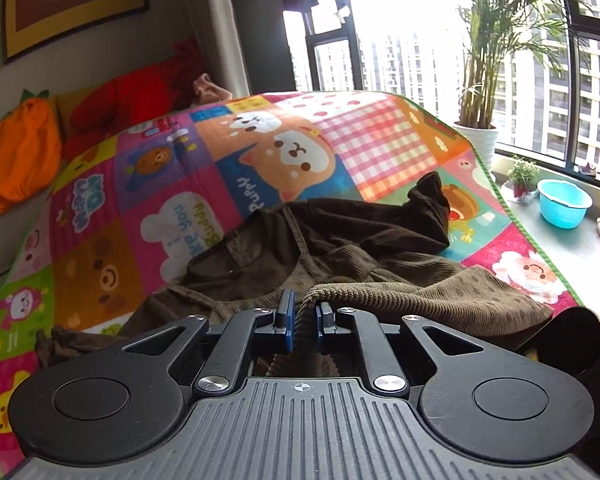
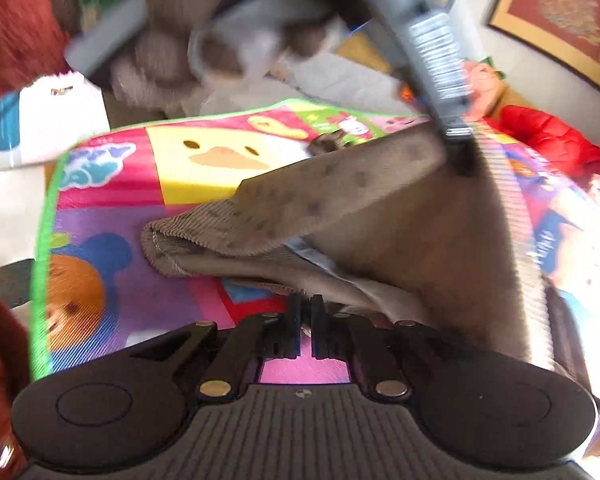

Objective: Fold clothes

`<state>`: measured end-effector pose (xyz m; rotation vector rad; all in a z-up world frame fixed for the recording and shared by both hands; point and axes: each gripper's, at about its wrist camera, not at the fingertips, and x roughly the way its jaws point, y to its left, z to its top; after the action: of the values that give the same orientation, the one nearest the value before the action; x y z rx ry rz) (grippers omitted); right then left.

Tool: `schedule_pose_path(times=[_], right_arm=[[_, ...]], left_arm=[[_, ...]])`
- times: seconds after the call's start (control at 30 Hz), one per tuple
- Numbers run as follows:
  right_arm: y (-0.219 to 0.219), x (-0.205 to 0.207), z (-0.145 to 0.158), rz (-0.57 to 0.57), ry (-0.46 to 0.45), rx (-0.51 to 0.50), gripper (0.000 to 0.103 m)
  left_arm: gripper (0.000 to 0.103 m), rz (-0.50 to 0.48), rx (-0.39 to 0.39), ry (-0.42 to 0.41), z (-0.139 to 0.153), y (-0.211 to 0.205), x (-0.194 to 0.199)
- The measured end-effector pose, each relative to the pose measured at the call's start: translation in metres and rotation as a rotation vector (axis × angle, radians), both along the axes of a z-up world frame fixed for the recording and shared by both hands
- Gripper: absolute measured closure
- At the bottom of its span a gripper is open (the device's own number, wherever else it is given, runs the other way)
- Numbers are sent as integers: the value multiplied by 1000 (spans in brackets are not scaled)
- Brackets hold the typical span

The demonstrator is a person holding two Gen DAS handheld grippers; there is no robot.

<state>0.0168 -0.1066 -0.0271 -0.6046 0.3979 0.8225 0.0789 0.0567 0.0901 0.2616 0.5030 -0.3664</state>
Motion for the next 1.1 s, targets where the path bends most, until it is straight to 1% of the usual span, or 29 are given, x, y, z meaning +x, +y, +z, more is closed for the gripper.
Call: schedule_pose_path(times=[0.13, 0.2, 0.3, 0.37, 0.43, 0.47, 0.5, 0.53, 0.57, 0.6, 0.63, 0.67, 0.7, 0.73, 0.8, 0.83, 0.9, 1.0, 1.03, 1.1], right_arm=[[-34, -15, 8, -32, 48, -22, 99], [-47, -20, 4, -36, 94, -41, 103], [-66, -28, -2, -38, 155, -39, 103], [-76, -29, -1, -44, 176, -8, 103], [-85, -30, 0, -56, 191, 30, 101], [-92, -29, 2, -68, 192, 51, 97], [-99, -29, 5, -88, 186, 70, 92], [-104, -28, 7, -109, 178, 87, 88], [-110, -27, 9, -134, 159, 92, 76], [-115, -26, 10, -161, 136, 91, 61], [-121, -25, 12, -187, 113, 91, 54], [-126, -24, 11, -217, 78, 65, 46], [-131, -23, 10, -248, 40, 31, 42], [-136, -22, 8, -279, 2, -3, 41], [-144, -19, 0, -333, -39, -64, 34], [-147, -17, -4, -360, -57, -94, 33], [-153, -14, -13, -391, -71, -138, 33], [-153, -9, -28, -447, -154, -199, 33], [-154, -7, -30, -479, -181, -198, 33], [-162, -4, -22, -568, -215, -134, 33]], left_arm=[[89, -7, 1, 7, 0, -2, -3], [88, -13, 1, 15, -3, -3, -8], [85, -34, -13, 41, -11, -4, -20], [82, -50, -27, 63, -17, -4, -29], [75, -88, -39, 92, -25, -5, -45], [71, -105, -36, 109, -32, -6, -54], [62, -117, -27, 126, -39, -7, -64], [54, -123, -12, 144, -48, -8, -75], [50, -126, 2, 159, -55, -8, -83], [46, -123, 15, 172, -62, -6, -92], [40, -118, 29, 185, -69, -5, -100], [36, -95, 42, 191, -74, -2, -105], [28, -66, 54, 195, -80, 1, -110], [24, -33, 68, 194, -85, 5, -113], [21, 34, 98, 188, -92, 13, -115], [19, 70, 116, 187, -96, 16, -113], [19, 130, 151, 188, -104, 22, -109], [17, 180, 193, 188, -110, 29, -102], [15, 197, 206, 182, -111, 32, -102], [14, 250, 233, 156, -108, 39, -104]])
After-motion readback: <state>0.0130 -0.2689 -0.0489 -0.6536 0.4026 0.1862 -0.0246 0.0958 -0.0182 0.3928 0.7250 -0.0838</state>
